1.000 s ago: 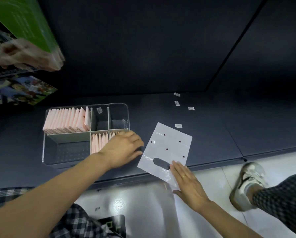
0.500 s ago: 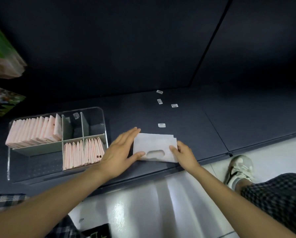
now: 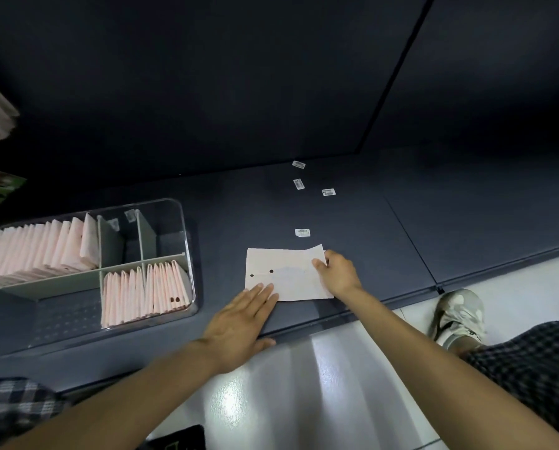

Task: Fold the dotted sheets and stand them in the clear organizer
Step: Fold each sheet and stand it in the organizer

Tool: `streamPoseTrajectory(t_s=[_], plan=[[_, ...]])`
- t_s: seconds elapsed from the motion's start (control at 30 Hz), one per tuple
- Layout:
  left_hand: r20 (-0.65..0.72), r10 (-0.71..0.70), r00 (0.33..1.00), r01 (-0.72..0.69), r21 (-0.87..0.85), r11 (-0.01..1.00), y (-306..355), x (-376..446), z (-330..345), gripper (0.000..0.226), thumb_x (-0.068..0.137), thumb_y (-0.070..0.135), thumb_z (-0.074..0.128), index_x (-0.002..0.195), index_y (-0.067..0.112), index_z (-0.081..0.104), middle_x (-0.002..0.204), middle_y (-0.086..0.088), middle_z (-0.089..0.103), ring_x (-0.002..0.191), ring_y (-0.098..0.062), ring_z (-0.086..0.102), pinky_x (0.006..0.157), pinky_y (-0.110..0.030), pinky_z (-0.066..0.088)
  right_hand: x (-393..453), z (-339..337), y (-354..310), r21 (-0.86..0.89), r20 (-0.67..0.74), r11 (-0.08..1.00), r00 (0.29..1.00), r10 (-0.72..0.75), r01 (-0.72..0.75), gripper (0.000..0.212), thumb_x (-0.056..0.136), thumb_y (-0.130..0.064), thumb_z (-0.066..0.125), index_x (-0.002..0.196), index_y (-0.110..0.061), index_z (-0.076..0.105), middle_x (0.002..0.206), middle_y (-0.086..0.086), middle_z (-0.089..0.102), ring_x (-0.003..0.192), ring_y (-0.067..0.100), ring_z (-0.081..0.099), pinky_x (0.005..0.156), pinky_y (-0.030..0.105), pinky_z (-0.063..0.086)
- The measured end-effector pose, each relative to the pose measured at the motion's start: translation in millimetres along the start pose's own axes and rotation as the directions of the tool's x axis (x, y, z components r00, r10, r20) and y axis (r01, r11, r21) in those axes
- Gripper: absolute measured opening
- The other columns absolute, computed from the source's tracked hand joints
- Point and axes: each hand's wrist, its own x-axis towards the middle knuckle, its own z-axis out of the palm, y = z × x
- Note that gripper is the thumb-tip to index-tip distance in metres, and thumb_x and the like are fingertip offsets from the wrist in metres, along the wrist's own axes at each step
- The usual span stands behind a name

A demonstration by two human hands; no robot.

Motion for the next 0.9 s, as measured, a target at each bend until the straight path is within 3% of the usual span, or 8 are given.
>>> streamPoseTrajectory(t_s=[0.13, 0.23, 0.33, 0.43, 0.53, 0.6, 0.77, 0.9], plan=[[0.027, -0.001, 1.000, 0.000, 0.025, 1.000, 0, 3, 7, 0.078, 0.096, 0.058, 0.029, 0.149, 0.020, -0.014, 0.157, -0.006, -0.019, 0.145, -0.022, -0.018, 0.113, -0.034, -0.019, 0, -1, 0, 0.011, 0.019, 1.000, 1.000, 0.012, -0.012, 0.021, 0.097, -0.029, 0.045, 0.082, -0.014, 0.049, 0.083, 0.006, 0.056, 0.093, 0.031, 0.055, 0.072, 0.031, 0.039], [0.050, -0.015, 0.999, 0.014, 0.027, 1.000, -2, 4, 8, 0.077, 0.095, 0.060, 0.028, 0.149, 0.026, -0.014, 0.156, -0.010, -0.022, 0.144, -0.025, -0.020, 0.115, -0.033, -0.014, -1, -3, -3, 0.038, 0.030, 0.999, 0.999, 0.036, -0.037, 0.026, 0.097, -0.029, 0.046, 0.101, -0.005, 0.055, 0.105, 0.015, 0.064, 0.102, 0.034, 0.057, 0.079, 0.034, 0.044], [0.079, -0.016, 0.997, 0.012, 0.052, 0.999, 0, 7, 8, 0.076, 0.094, 0.063, 0.027, 0.149, 0.030, -0.012, 0.156, -0.012, -0.022, 0.144, -0.027, -0.019, 0.116, -0.036, -0.012, -15, -4, -6, -0.040, -0.111, 0.998, 0.993, 0.046, -0.051, 0.026, 0.096, -0.031, 0.048, 0.107, -0.008, 0.049, 0.103, 0.014, 0.063, 0.098, 0.034, 0.058, 0.073, 0.035, 0.044], [0.078, -0.026, 0.997, 0.020, 0.069, 0.997, 0, 10, 5, 0.075, 0.092, 0.065, 0.026, 0.150, 0.032, -0.008, 0.157, -0.012, -0.017, 0.145, -0.026, -0.014, 0.117, -0.038, -0.011, -45, 6, -6, -0.280, -0.347, 0.941, 0.894, -0.285, 0.191, 0.024, 0.094, -0.024, 0.053, 0.114, -0.010, 0.054, 0.110, 0.010, 0.060, 0.101, 0.030, 0.054, 0.079, 0.037, 0.045], [0.077, -0.026, 0.997, 0.020, 0.079, 0.997, -1, 11, 3, 0.074, 0.092, 0.064, 0.029, 0.151, 0.031, -0.001, 0.158, -0.012, -0.014, 0.146, -0.026, -0.010, 0.117, -0.039, -0.009, -76, 32, -4, -0.513, -0.172, 0.655, 0.682, -0.711, 0.555, 0.033, 0.086, -0.025, 0.066, 0.115, -0.011, 0.065, 0.120, 0.006, 0.065, 0.110, 0.026, 0.061, 0.092, 0.039, 0.050], [0.071, -0.031, 0.997, 0.025, 0.080, 0.997, -1, 11, 2, 0.073, 0.092, 0.064, 0.029, 0.151, 0.030, 0.002, 0.159, -0.011, -0.012, 0.146, -0.025, -0.009, 0.118, -0.038, -0.008, -87, 45, 5, -0.627, -0.021, 0.493, 0.619, -0.785, 0.604, 0.042, 0.084, -0.037, 0.066, 0.118, -0.013, 0.065, 0.126, 0.001, 0.062, 0.119, 0.018, 0.058, 0.097, 0.039, 0.048], [0.060, -0.017, 0.998, 0.012, 0.090, 0.996, -6, 7, 0, 0.074, 0.092, 0.066, 0.027, 0.151, 0.032, -0.001, 0.159, -0.007, -0.011, 0.146, -0.021, -0.007, 0.118, -0.038, -0.008, -90, 31, 42, -0.692, 0.056, 0.499, 0.727, -0.684, 0.522, 0.052, 0.092, -0.044, 0.037, 0.127, -0.011, 0.059, 0.136, 0.002, 0.054, 0.126, 0.015, 0.050, 0.105, 0.036, 0.040], [0.027, -0.015, 1.000, 0.012, 0.136, 0.991, -25, -10, 0, 0.076, 0.092, 0.066, 0.026, 0.152, 0.024, 0.005, 0.160, -0.005, -0.004, 0.147, -0.019, -0.001, 0.118, -0.036, -0.006, -91, 7, 72, -0.708, 0.094, 0.499, 0.767, -0.634, 0.499, 0.054, 0.094, -0.041, 0.029, 0.131, -0.011, 0.055, 0.139, 0.001, 0.050, 0.130, 0.017, 0.046, 0.113, 0.036, 0.015]])
